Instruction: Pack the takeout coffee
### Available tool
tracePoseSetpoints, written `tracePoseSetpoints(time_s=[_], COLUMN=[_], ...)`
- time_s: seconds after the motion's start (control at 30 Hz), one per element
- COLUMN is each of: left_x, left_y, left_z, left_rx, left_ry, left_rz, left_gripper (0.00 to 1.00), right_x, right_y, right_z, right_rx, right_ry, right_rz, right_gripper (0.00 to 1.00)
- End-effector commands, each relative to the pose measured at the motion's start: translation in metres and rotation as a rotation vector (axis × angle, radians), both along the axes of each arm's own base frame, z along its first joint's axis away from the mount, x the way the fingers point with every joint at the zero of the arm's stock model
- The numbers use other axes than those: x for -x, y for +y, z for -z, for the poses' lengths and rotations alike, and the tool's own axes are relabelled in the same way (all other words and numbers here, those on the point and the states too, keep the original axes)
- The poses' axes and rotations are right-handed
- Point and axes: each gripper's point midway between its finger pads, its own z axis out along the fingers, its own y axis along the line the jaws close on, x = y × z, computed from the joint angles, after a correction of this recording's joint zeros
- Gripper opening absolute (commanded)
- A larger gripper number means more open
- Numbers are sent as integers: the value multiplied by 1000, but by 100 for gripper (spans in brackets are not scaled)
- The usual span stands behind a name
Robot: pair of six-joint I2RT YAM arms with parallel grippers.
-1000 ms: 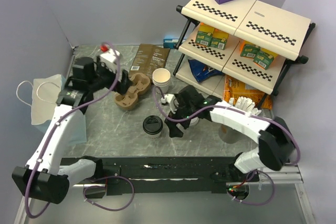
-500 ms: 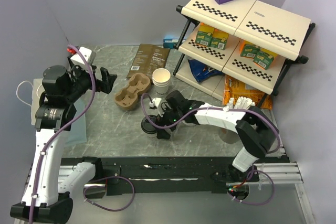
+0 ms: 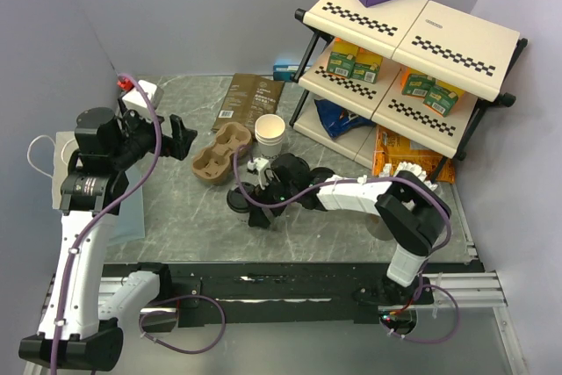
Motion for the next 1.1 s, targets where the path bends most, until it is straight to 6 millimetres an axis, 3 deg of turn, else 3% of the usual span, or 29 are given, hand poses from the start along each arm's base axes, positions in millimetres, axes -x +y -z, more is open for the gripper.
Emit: tracePoseSetpoints(time_s=[0.0,0.27,0.53,0.83,1.07], left_x=[2,5,9,7,7], left_y=[-1,-1,4,4,4], left_z=[-2,12,18,23,23], left_rx=[16,6,-13,-13,-21], left_ry=[13,50,60,77,83], left_rz=[8,9,-8,-5,1], left_gripper=[99,99,99,99,99], right_x=[-18,-32,-37,-51,-38], right_y=[29,56,73,101,136], right_z=[-16,-8,4,-11,-20], right_rx=[-102,-74,-30,-102,-171], right_ry=[101,101,-32,-208,-225], right_rz=[199,226,48,-109,-202], right_gripper=[100,100,100,100,100])
